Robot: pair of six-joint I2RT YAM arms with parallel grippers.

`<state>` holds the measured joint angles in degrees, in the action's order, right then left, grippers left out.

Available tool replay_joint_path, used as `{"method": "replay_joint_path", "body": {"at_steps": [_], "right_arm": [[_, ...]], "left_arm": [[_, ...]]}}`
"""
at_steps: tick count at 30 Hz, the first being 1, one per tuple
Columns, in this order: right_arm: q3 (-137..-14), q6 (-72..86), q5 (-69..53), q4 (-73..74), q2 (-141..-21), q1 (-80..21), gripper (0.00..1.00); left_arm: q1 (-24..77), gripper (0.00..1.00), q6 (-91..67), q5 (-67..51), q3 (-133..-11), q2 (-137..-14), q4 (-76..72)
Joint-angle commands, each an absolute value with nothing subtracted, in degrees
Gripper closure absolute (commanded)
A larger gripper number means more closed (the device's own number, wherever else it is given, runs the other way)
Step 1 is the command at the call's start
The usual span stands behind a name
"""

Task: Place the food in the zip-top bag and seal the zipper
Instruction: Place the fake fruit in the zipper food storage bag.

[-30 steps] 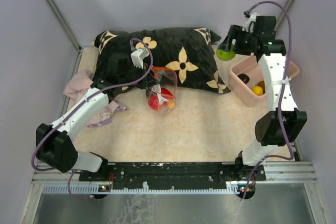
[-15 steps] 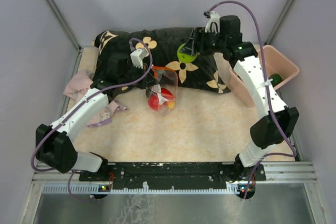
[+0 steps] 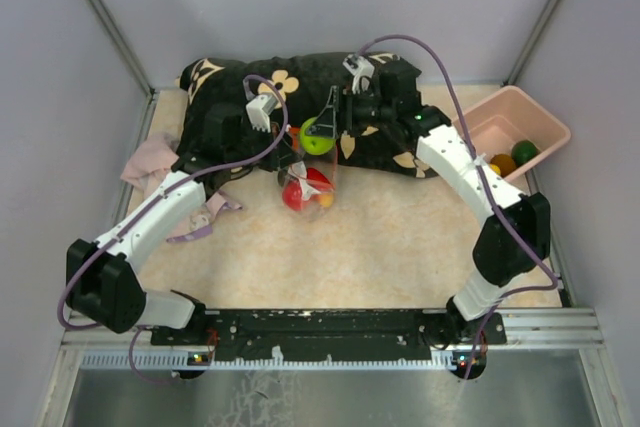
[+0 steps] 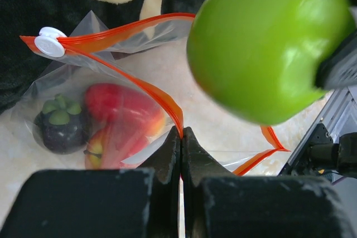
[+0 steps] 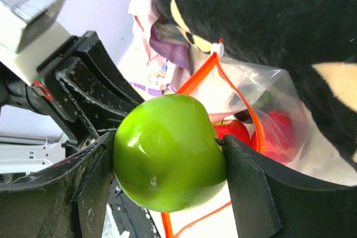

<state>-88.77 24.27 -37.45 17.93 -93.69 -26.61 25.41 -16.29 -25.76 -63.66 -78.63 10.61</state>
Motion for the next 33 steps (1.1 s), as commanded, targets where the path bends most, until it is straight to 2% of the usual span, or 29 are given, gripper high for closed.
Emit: {"method": "replay_joint_path", "body": {"at_steps": [1, 11, 14, 25, 33], "right_arm": [[-86.1, 25.7, -39.9, 11.6, -92.0, -27.8, 0.59], [-81.8, 19.3, -34.0, 15.8, -93.1, -27.9, 0.57], [-81.8, 17.1, -32.0, 17.4, -93.6, -28.5, 0.53], [-84.3, 13.5, -30.4, 20.1, -94.2, -30.4, 0.24], [-87.1, 12.7, -28.4, 21.9, -94.0, -30.9, 0.17]], "left_arm": [[25.6, 1.0, -16.8, -25.1, -63.0, -76.7, 8.7], [25.7, 1.0, -17.0, -24.6, -62.8, -76.0, 8.0], [25.7, 1.0, -17.3, -25.1, -62.9, -76.2, 7.5], [25.6, 1.0, -18.1, -25.8, -62.5, -76.7, 6.5], [25.6, 1.0, -19.0, -26.0, -61.0, -76.6, 4.9]]}}
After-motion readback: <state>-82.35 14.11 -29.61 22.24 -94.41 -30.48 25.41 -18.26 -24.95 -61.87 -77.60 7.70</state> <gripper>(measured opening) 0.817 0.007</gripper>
